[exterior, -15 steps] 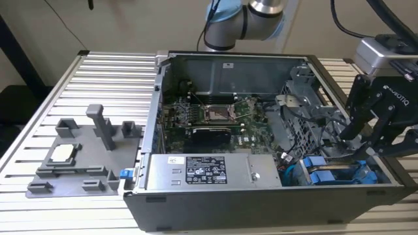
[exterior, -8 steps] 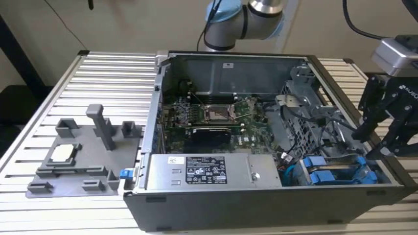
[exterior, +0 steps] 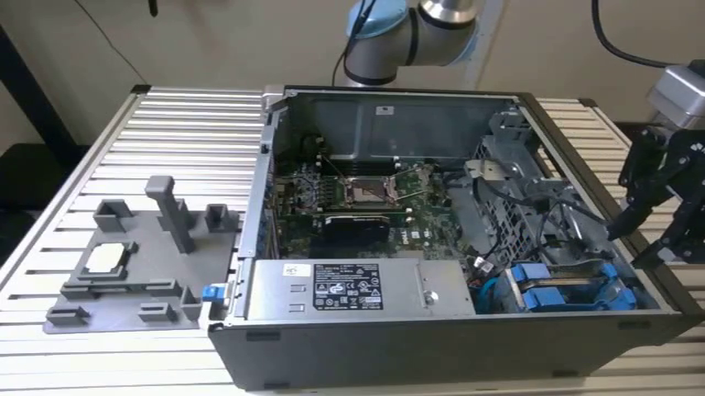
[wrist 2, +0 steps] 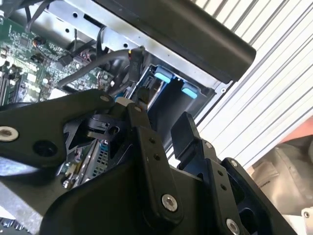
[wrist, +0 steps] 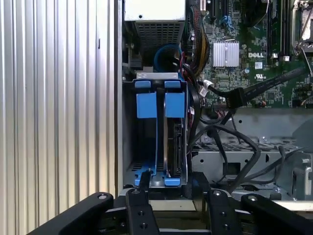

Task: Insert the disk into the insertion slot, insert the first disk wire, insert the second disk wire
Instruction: 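Insert the first disk wire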

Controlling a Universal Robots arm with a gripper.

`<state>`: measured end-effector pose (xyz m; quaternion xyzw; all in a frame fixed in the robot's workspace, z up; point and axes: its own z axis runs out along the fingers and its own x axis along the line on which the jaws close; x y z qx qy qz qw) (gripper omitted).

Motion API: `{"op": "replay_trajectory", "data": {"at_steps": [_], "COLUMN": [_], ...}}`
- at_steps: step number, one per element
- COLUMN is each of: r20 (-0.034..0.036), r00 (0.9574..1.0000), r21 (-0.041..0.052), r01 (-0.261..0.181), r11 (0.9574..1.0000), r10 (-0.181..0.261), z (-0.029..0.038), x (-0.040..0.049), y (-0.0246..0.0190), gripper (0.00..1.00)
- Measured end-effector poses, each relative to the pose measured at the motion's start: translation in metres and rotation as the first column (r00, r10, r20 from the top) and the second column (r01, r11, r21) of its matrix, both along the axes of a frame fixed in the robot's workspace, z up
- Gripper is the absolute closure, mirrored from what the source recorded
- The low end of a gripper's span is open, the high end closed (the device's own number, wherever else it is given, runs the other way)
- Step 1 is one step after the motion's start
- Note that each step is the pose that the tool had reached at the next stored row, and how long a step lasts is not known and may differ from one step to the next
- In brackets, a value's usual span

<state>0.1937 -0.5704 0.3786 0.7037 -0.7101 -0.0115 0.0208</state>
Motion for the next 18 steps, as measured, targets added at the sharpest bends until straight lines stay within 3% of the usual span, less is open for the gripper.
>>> {"op": "replay_trajectory", "data": {"at_steps": [9, 18], "r20": [0.0000, 0.0022], "r00": [1.0000, 0.9997], "r21": [0.0000, -0.0001], "r01": [-0.009, -0.022], "r11": [1.0000, 0.9997], "r10": [0.009, 0.022], "z": [0.0000, -0.0003], "x": [0.0170, 0.0171], "y": [0.0012, 0.0163], "gripper": [0.53, 0.53]}}
